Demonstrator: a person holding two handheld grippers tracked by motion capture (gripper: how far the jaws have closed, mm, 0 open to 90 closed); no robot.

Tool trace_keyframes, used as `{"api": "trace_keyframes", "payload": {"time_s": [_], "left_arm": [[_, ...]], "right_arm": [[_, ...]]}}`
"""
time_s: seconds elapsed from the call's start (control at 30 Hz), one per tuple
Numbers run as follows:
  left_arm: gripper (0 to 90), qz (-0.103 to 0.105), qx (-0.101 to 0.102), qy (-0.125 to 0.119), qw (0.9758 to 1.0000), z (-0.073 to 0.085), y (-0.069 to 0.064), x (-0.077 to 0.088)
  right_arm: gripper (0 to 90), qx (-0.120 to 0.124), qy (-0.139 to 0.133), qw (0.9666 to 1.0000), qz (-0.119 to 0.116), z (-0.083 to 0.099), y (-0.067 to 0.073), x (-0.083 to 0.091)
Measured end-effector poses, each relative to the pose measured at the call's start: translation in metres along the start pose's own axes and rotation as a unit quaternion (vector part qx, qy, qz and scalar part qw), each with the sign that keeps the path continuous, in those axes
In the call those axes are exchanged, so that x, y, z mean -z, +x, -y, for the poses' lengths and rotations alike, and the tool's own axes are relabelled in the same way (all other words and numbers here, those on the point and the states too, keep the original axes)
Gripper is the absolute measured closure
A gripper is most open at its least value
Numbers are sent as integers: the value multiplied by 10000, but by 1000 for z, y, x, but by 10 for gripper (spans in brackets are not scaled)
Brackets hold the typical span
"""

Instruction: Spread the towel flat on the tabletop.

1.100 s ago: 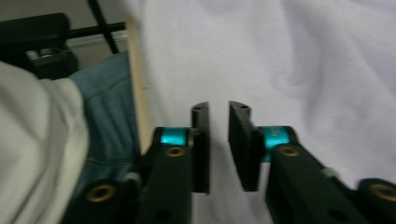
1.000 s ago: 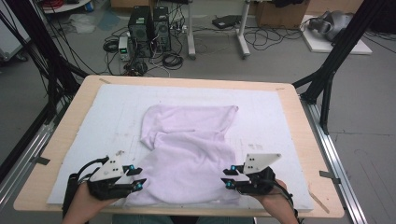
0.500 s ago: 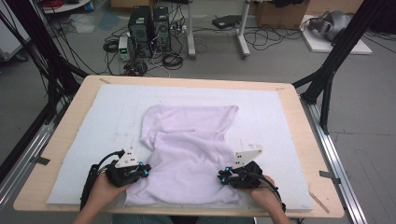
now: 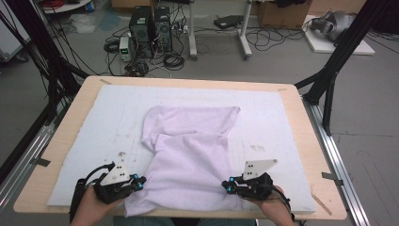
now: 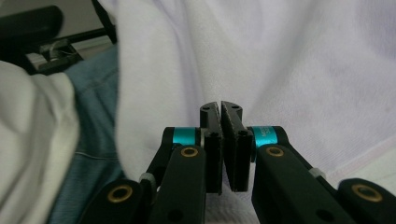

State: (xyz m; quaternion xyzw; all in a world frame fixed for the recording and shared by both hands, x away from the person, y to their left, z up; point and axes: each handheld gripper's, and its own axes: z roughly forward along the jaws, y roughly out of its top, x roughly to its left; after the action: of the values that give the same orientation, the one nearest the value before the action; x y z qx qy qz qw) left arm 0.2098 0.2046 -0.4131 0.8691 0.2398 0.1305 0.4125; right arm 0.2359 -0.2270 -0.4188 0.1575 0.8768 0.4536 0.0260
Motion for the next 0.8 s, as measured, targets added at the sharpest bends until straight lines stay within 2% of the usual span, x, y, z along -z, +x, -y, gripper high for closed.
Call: {"api": "trace_keyframes", "payload": {"time_s": [0.07,0.13,0.17,0.23,0.3,0.37,0.43,0.5,0.57,0.6,0.63,0.67,0.7,0.8], "left_arm": [[870,112,-43,-124,9999,-2,-7,10],[839,133,-43,-256,9996,-6,-8,17],[779,88,-28,-294,9995,-7,-6,19],[731,-17,38,-350,9994,-9,2,18],[701,-85,93,-377,9992,-9,12,12],[657,-90,226,-323,9992,-8,21,0],[570,-7,333,-160,9993,-5,26,-16],[505,84,406,74,9991,-3,28,-31],[516,88,285,255,9992,-1,25,-41],[567,111,206,324,9992,0,24,-45],[621,13,101,296,9995,1,22,-45],[687,25,118,277,9995,1,22,-45],[772,24,116,266,9996,1,21,-44],[850,25,102,215,9997,2,18,-40]], "right_arm": [[873,72,-111,9998,-170,-4,9,8],[850,160,-238,9993,-253,-9,14,15],[819,164,-319,9990,-255,-12,14,18],[763,138,-338,9993,-40,-15,8,21],[719,116,-367,9992,113,-18,-1,19],[680,8,-232,9994,261,-18,-10,11],[631,-48,-30,9994,339,-14,-20,-1],[609,-139,206,9992,305,-7,-27,-14],[607,-204,374,9988,239,1,-28,-24],[613,-217,433,9986,222,5,-27,-27],[622,-233,490,9984,179,8,-25,-30],[648,-167,417,9987,246,11,-23,-32],[691,-105,391,9987,320,11,-20,-32],[853,-36,445,9986,279,10,-17,-32]]}}
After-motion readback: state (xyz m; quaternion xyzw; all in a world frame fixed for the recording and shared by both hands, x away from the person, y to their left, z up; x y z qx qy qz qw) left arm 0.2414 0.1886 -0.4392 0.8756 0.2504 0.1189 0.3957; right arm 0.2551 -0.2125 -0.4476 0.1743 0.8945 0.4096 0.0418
